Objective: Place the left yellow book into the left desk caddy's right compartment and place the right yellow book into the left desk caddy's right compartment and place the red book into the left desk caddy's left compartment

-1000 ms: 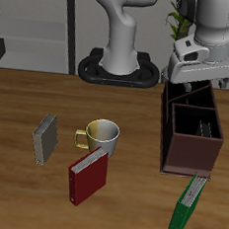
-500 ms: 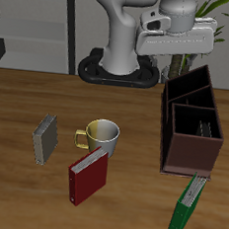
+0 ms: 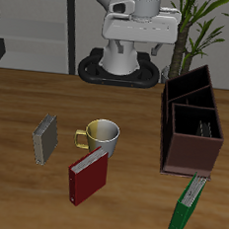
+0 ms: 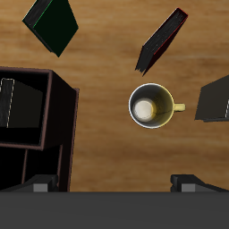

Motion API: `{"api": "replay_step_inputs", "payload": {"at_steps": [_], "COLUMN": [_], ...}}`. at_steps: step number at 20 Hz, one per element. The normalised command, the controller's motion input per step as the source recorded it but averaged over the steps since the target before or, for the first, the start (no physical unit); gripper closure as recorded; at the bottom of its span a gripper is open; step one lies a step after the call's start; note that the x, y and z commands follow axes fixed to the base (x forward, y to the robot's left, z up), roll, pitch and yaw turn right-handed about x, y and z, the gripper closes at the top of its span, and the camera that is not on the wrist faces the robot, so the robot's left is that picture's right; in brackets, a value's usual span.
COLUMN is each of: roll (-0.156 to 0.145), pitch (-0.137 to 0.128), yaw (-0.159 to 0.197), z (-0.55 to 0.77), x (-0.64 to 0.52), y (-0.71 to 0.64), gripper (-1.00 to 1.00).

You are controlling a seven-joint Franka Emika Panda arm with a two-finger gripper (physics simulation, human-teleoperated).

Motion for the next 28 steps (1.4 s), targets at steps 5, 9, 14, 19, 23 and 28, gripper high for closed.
{"api": "replay_step_inputs", "payload": {"at_steps": [5,9,14,19,23,28], "roll": [0.016,0.01,-0.041,-0.004,-0.013,0.034], "pitch": [-0.05,-0.018,-0.034,0.012,0.027,0.011], "yaw": [-0.027,-0.027,0.017,0.024,0.028,0.058], "z": [-0.05,-0.02,0.01,0.01,-0.05,-0.07], "x": [-0.2,-0.15,-0.05,0.12,0.15,0.2], "y": [-0.69,-0.58,-0.65,-0.42,-0.35,-0.09], "gripper": [-1.0,-1.0,-1.0,-1.0,-1.0,-1.0]}}
